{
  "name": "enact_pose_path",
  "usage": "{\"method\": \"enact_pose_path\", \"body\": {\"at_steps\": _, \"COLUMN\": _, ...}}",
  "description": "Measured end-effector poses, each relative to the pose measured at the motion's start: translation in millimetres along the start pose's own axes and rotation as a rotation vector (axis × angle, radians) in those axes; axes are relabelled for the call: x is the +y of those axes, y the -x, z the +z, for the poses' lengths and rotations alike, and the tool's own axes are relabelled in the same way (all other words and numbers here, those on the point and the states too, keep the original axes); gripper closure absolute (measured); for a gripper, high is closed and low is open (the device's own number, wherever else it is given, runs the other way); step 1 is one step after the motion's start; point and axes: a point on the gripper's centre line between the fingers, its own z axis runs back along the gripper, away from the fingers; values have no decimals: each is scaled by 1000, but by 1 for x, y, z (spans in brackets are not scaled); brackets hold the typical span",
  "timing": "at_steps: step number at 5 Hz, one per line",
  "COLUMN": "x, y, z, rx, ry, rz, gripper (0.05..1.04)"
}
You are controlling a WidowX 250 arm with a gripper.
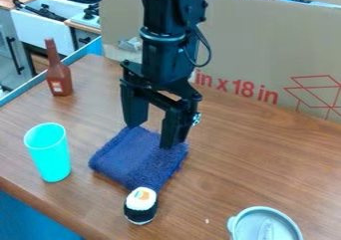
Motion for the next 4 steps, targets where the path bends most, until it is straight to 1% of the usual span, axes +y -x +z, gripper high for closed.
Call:
{"method": "enact_pose_path", "body": {"at_steps": 1, "x": 0, "y": 2, "z": -6, "rx": 17, "ry": 2, "rz": 0, "gripper": 83}}
{"method": "enact_pose_path", "body": {"at_steps": 2, "x": 1, "y": 27, "z": -21, "rx": 6, "ry": -17, "rz": -39, "gripper": 83}}
{"method": "enact_pose_path", "body": {"at_steps": 3, "x": 4, "y": 47, "z": -30, "rx": -36, "ry": -43, "rz": -53, "gripper": 83}}
{"method": "enact_pose_path", "body": {"at_steps": 4, "x": 7, "y": 59, "z": -46, "rx": -46, "ry": -74, "rz": -13, "gripper": 83}}
